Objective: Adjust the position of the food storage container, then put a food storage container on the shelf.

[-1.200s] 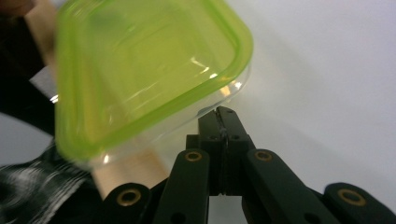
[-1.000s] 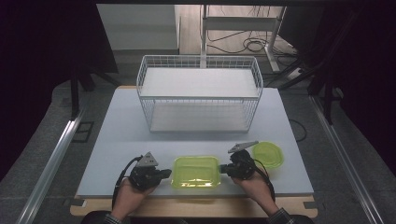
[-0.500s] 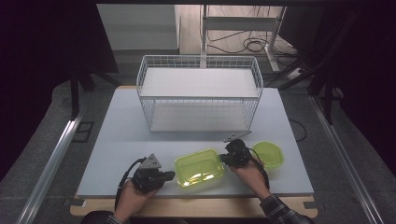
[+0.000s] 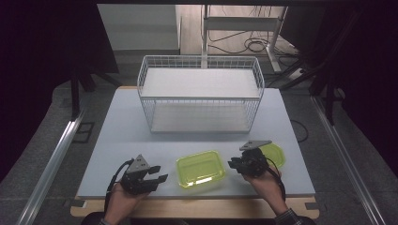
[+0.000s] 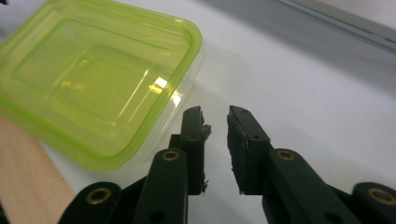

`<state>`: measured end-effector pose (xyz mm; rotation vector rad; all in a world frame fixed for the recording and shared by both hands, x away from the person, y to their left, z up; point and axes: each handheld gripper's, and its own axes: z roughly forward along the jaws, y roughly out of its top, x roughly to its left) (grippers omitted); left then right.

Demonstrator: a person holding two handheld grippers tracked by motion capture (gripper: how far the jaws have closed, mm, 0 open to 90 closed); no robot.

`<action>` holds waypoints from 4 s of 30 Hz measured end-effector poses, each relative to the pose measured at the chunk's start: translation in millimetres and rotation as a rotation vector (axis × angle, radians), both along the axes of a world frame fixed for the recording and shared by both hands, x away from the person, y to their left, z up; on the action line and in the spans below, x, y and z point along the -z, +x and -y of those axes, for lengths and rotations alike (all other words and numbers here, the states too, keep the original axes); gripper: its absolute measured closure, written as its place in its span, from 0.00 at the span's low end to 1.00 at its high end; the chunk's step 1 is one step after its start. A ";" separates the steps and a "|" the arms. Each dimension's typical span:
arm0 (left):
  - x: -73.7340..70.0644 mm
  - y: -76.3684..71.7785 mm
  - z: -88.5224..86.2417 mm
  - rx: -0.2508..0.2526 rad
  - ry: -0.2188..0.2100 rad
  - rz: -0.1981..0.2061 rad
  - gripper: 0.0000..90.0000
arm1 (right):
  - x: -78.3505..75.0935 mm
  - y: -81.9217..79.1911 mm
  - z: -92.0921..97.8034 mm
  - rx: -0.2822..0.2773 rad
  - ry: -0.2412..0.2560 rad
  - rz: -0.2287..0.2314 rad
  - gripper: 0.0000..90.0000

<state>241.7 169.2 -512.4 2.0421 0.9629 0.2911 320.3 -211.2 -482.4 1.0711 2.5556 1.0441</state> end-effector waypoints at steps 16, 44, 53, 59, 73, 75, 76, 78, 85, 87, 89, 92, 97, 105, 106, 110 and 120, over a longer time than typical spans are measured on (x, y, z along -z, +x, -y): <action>6.7 -9.6 -2.9 -0.058 0.083 0.008 0.06 | 5.3 -26.7 15.9 -0.035 0.065 0.028 0.28; 13.2 -9.4 0.6 -0.055 0.126 0.046 0.02 | 3.8 -7.9 -4.0 0.010 0.227 -0.157 0.37; 13.4 -9.8 1.6 -0.047 0.133 0.048 0.02 | 11.0 16.3 -18.6 0.085 0.235 -0.271 0.58; 13.6 -10.0 2.7 -0.039 0.138 0.047 0.03 | 16.9 26.2 -19.8 0.117 0.269 -0.360 0.72; 13.5 -10.3 2.9 -0.039 0.142 0.052 0.03 | 19.1 34.2 -13.1 0.110 0.418 -0.499 0.90; 13.4 -10.3 2.7 -0.041 0.142 0.053 0.03 | 16.6 33.5 -12.1 0.112 0.419 -0.483 0.90; 13.4 -10.3 2.7 -0.041 0.142 0.053 0.03 | 16.6 33.5 -12.1 0.112 0.419 -0.483 0.90; 13.1 -10.4 2.5 -0.043 0.141 0.055 0.03 | 13.2 33.3 -11.0 0.113 0.422 -0.469 0.90; 12.7 -10.0 0.0 -0.057 0.127 0.057 0.02 | -1.3 34.9 -7.9 0.113 0.467 -0.432 0.90; 12.7 -9.7 -0.6 -0.058 0.126 0.058 0.02 | -4.5 36.0 -7.3 0.112 0.481 -0.427 0.90; 12.8 -9.7 -0.7 -0.058 0.126 0.057 0.02 | -6.3 36.7 -6.8 0.114 0.485 -0.422 0.90; 12.9 -9.8 -0.6 -0.060 0.125 0.056 0.02 | -12.5 39.0 -5.3 0.118 0.499 -0.414 0.90; 13.1 -9.5 -0.9 -0.061 0.127 0.061 0.02 | -24.1 43.7 -3.3 0.115 0.516 -0.386 0.90; 13.4 -9.6 -0.5 -0.060 0.129 0.060 0.02 | -40.5 51.6 -1.1 0.123 0.533 -0.356 0.90; 13.4 -9.6 -0.5 -0.060 0.129 0.060 0.02 | -40.5 51.6 -1.1 0.123 0.533 -0.356 0.90; 13.5 -9.5 -0.5 -0.060 0.127 0.061 0.02 | -50.7 55.7 -0.1 0.125 0.549 -0.344 0.90; 13.9 -9.4 -0.3 -0.060 0.130 0.060 0.02 | -76.4 65.6 0.6 0.132 0.586 -0.310 0.90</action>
